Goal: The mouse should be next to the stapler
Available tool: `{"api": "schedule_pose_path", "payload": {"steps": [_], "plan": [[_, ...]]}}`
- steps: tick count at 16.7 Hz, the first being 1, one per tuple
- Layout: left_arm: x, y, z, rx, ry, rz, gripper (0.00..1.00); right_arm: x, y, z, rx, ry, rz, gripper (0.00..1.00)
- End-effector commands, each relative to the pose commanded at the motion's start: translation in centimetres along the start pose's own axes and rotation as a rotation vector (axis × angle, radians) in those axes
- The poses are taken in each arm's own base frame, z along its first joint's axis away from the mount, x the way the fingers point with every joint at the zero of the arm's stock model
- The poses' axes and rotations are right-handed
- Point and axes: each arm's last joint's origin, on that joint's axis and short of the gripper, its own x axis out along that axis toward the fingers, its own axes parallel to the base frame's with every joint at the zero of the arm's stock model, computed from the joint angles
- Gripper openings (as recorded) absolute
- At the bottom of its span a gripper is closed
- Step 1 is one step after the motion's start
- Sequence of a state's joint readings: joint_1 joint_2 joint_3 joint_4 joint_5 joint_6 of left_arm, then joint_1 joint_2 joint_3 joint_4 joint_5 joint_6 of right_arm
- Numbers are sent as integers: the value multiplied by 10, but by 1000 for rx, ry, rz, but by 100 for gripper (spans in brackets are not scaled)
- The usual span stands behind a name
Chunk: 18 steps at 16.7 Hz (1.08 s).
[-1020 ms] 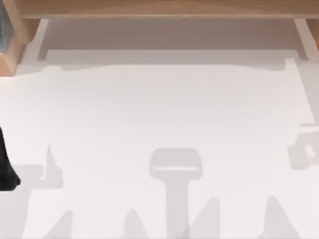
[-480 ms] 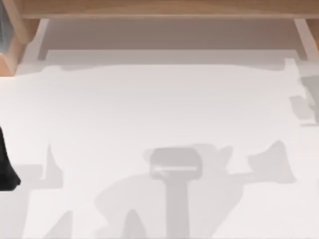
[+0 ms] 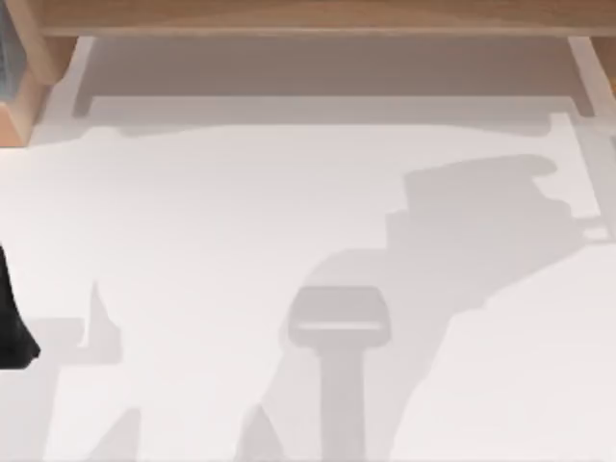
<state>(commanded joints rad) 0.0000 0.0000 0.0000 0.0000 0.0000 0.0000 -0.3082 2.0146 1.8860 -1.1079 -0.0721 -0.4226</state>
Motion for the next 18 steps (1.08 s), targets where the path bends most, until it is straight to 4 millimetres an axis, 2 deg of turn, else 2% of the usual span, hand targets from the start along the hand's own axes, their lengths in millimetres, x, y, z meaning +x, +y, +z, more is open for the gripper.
{"api": "schedule_pose_path", "payload": {"steps": [5,9,11,14,18], "plan": [[0,0,0,0,0,0,100,54,-49,21,-9,114,16,100],[0,0,0,0,0,0,100,100,-61,26,-30,193,55,100],[0,0,0,0,0,0,100,115,-62,27,-38,219,72,100],[0,0,0,0,0,0,100,124,-62,28,-44,232,80,100],[0,0,0,0,0,0,100,124,-62,28,-44,232,80,100]]}}
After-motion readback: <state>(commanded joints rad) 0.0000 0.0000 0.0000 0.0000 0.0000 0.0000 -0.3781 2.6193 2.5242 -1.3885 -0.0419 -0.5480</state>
